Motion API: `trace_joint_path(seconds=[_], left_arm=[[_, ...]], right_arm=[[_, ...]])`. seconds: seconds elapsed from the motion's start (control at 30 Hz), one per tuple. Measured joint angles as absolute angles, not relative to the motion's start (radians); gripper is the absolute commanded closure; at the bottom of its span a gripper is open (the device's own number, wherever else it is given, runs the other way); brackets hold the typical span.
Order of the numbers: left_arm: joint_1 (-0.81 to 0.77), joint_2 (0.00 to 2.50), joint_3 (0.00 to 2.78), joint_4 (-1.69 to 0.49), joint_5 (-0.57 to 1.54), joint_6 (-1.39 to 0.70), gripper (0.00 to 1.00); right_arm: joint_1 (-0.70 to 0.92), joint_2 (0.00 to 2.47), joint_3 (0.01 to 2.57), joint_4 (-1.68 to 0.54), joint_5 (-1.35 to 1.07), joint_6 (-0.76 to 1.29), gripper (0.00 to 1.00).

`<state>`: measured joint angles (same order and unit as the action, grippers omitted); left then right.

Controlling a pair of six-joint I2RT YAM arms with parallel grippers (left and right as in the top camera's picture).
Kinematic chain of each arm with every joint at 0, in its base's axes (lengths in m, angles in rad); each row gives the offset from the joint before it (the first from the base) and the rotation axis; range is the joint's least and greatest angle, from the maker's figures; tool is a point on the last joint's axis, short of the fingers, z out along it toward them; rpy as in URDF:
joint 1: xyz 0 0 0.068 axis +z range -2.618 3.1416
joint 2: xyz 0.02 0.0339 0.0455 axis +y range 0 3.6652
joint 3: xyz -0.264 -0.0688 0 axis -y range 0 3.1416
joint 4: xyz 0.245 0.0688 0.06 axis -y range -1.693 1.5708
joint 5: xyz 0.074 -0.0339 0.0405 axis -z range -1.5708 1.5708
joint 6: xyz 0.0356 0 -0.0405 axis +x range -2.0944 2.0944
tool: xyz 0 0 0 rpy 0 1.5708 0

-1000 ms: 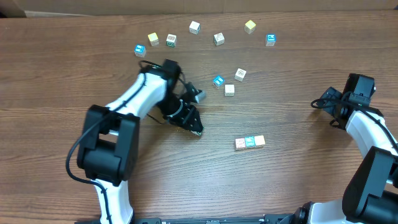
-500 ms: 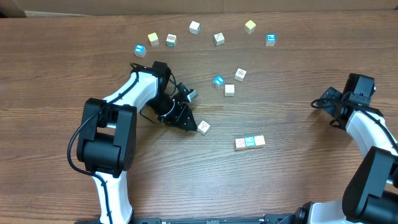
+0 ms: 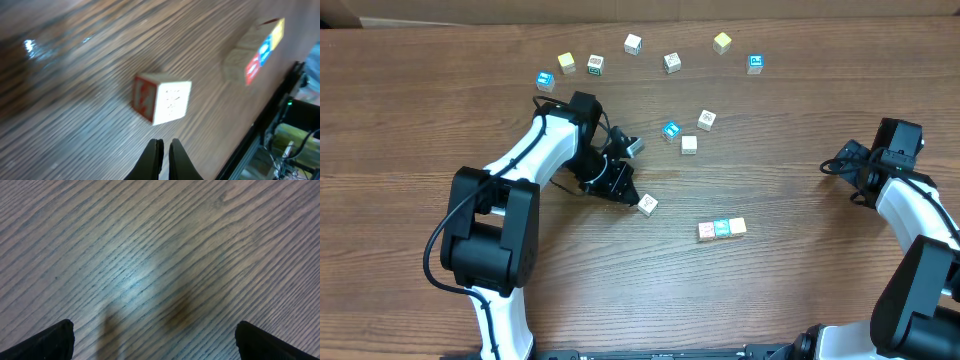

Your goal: Form a horizontal line

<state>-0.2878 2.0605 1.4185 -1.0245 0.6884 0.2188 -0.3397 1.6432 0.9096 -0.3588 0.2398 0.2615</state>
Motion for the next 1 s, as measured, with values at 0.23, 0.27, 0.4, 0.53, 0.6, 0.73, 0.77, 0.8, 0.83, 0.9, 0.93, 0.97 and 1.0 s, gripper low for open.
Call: trace_joint_path(seconds=[0.23,0.27,0.4,0.53,0.6,0.73,0.77,0.8,0.83,0.9,0.93,0.97,1.0], left_arm=[[-0.318,2.061,1.418,-0.971,0.73,0.207,0.96],[-0.322,2.061,1.419,-0.966,0.723,0.202,0.96],[-0.328,2.061,1.418,-0.948,0.694,0.185,0.96],[-0.327,2.061,1.418,-0.93,0.678,0.178,0.96],[-0.328,2.061,1.418,-0.925,0.675,0.175,0.96],[-0.328,2.061,1.418,-0.911,0.67,0.163,0.96],[-0.328,2.061,1.417,-0.91,0.669,0.162,0.96],[-0.328,2.061,1.415,-0.909,0.669,0.161,0.96],[-0.328,2.061,1.412,-0.909,0.669,0.159,0.96],[-0.328,2.061,1.406,-0.908,0.668,0.159,0.96],[-0.328,2.061,1.401,-0.906,0.668,0.159,0.96],[-0.328,2.061,1.397,-0.902,0.668,0.159,0.96],[-0.328,2.061,1.391,-0.898,0.669,0.159,0.96]], right_arm=[[-0.34,1.643,0.91,-0.358,0.24,0.262,0.0],[-0.34,1.643,0.91,-0.359,0.24,0.262,0.0],[-0.34,1.643,0.91,-0.358,0.239,0.262,0.0],[-0.34,1.643,0.91,-0.359,0.24,0.262,0.0],[-0.34,1.643,0.91,-0.359,0.24,0.262,0.0],[-0.34,1.643,0.91,-0.359,0.239,0.261,0.0],[-0.34,1.643,0.91,-0.359,0.24,0.262,0.0],[-0.34,1.643,0.91,-0.358,0.239,0.262,0.0],[-0.34,1.643,0.91,-0.359,0.24,0.262,0.0],[-0.34,1.643,0.91,-0.359,0.24,0.262,0.0],[-0.34,1.643,0.91,-0.359,0.24,0.262,0.0],[-0.34,1.643,0.91,-0.359,0.24,0.262,0.0],[-0.34,1.643,0.91,-0.359,0.24,0.262,0.0]])
